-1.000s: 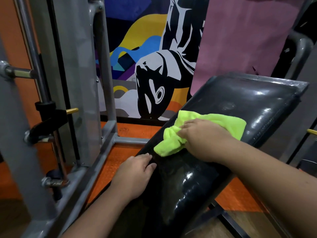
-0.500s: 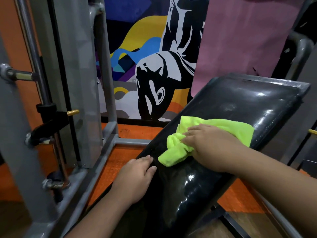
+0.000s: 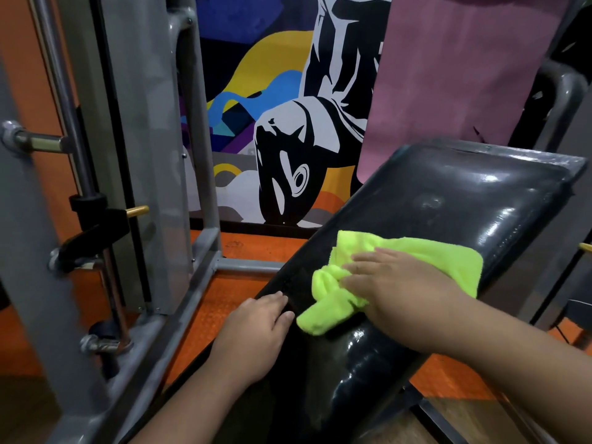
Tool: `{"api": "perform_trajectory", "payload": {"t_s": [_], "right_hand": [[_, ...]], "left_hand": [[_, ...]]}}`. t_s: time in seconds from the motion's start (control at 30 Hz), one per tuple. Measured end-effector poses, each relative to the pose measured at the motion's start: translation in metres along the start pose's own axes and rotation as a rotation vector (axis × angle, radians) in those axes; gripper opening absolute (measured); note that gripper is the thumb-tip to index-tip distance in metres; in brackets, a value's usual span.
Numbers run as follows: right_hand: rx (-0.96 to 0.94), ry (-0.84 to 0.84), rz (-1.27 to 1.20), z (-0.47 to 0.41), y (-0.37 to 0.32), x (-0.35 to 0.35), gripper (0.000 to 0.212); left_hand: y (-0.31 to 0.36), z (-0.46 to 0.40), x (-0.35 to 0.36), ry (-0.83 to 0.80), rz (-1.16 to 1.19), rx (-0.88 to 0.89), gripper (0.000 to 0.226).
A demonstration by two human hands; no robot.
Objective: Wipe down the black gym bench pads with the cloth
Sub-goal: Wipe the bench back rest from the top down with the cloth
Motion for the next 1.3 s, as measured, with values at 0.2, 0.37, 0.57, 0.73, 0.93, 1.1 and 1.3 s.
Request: {"api": "perform_trajectory", "payload": {"t_s": [0.2,0.37,0.57,0.73,0.93,1.1,1.3], "right_hand": [[-0.029,0.050,-0.007,0.002,-0.008,0.006,0.048],[0.035,0.094,-0.017,0.009,0.008,-0.003,0.048],[-0.012,0.136,0.072,0.026,-0.001,0.015,0.048],[0.020,0.095,0.049,0.017,-0.010,0.017,0.043],[0.035,0.102,0.041,0.020,-0.002,0.006,0.044],[-0.024,0.163,0.044,0.044,-0.012,0.027,0.048],[0.030,0.197,0.097,0.028,-0.017,0.031,0.041]], "left_hand": [[0.000,0.000,0.000,0.007,0.000,-0.014,0.047],[-0.001,0.000,0.001,0.007,-0.002,-0.013,0.048],[0.001,-0.001,0.001,-0.014,0.008,-0.018,0.048],[0.001,0.000,0.000,-0.009,0.003,-0.030,0.049],[0.000,0.000,0.002,-0.026,-0.008,-0.033,0.052],[0.004,-0.001,0.002,-0.008,-0.005,-0.023,0.048],[0.001,-0.004,0.004,0.003,-0.012,-0.043,0.048]]}}
Point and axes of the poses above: each hand's wrist, its own z-axis away from the middle knuckle, its own x-axis out of the palm, y = z × x, the point moved 1 cm from there along -z, towards the middle knuckle, and after that the axes turned 9 degrees about z, right-handed, at the moved point
